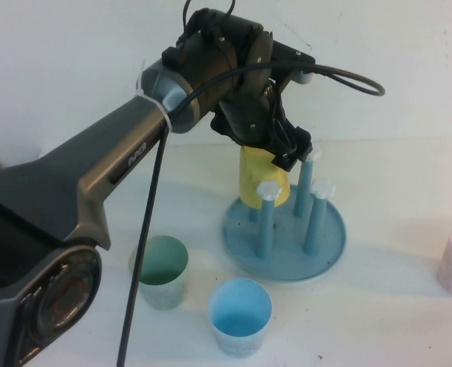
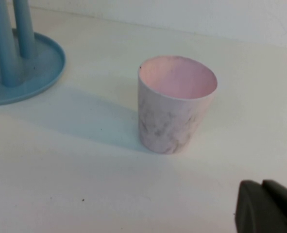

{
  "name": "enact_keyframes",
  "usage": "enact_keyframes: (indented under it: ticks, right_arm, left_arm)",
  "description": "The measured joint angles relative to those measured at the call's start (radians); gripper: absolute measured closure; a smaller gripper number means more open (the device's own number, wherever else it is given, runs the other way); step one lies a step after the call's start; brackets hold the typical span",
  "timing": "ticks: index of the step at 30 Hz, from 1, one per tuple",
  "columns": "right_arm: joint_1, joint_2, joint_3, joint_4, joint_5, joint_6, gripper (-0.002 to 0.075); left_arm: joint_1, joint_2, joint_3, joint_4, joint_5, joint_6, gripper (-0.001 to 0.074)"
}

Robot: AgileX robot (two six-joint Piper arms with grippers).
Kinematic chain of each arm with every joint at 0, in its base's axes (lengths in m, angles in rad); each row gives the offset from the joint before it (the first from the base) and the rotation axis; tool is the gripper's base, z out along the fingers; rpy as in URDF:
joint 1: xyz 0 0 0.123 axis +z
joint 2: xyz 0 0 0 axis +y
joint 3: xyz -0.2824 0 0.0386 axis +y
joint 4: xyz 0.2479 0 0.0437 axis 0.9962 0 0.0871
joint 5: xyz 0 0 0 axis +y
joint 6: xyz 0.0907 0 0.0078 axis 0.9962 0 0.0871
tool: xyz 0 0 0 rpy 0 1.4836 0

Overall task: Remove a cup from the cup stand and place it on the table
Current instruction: Pick up the cup from the rack, then hand over the cup

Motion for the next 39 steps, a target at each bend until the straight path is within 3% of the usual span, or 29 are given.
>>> enact_keyframes:
  ticks: [18,23,25,32,39]
  right_arm:
    - [0.000,0.000,0.000,0.000,0.000,0.000,0.0729]
    - [0.000,0.000,0.000,0.000,0.000,0.000,0.0729]
    - [0.000,0.000,0.000,0.000,0.000,0.000,0.0729]
    - [0.000,0.000,0.000,0.000,0.000,0.000,0.0729]
    - [0.000,0.000,0.000,0.000,0.000,0.000,0.0729]
  left_arm:
    - [-0.002,0.050,-0.002,0.041,0.004,-0.023,0.0053]
    - [-0.002,0.063,-0.002,0.041,0.004,-0.023,0.0149]
    - [-0.002,0.063,-0.009,0.041,0.014,-0.023,0.0148]
    - [-0.002,0.038,-0.160,0.069,0.084,-0.023,0.0148]
    - [-0.002,-0.155,-0.268,0.071,0.112,-0.023,0.0148]
